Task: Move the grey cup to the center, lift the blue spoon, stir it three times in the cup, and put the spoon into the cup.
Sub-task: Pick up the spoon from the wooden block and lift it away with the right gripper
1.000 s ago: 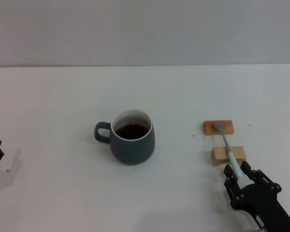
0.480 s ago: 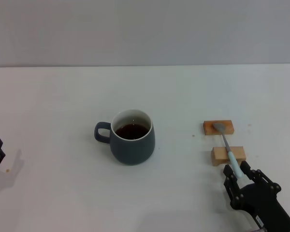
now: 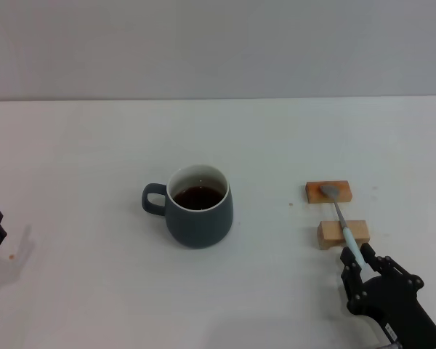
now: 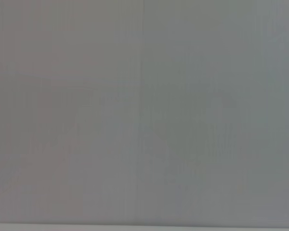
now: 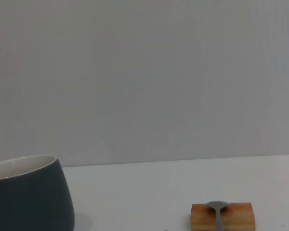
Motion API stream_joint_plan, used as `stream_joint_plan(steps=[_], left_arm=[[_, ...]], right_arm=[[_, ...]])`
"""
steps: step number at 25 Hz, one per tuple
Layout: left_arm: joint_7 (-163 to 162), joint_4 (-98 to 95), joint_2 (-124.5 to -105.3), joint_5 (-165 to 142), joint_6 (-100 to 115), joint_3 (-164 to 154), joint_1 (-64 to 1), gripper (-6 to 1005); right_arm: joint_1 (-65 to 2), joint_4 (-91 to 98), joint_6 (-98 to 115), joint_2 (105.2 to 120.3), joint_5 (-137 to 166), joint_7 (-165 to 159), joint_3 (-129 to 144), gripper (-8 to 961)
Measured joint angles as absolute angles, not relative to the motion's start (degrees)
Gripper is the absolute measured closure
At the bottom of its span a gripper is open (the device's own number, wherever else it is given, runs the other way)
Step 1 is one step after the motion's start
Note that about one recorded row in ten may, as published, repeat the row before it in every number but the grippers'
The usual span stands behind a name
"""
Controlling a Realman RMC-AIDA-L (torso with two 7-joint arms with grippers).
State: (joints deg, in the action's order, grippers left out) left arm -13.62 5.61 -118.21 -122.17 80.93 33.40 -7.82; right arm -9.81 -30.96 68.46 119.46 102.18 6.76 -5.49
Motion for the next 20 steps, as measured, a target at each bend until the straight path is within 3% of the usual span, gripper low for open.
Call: stream_joint_plan(steps=[8,11,20], left_arm=[[-13.6,5.4,-118.21,-122.2,81.0,33.4,-7.7,142],[-13.6,5.4,-118.21,-122.2,81.0,33.4,-7.7,142],[-13.6,5.5,-118.14,-122.2,81.1,33.3,-7.5,142]], right_arm=[[-9.6,-31.3,67.8,119.48,102.1,6.8,-5.8,667],[-9.4,-31.4,68.1,119.5,102.0,6.9,-5.8,780],[-9.1,-33.4,70.5,119.05,102.2,7.4,-5.5,787]])
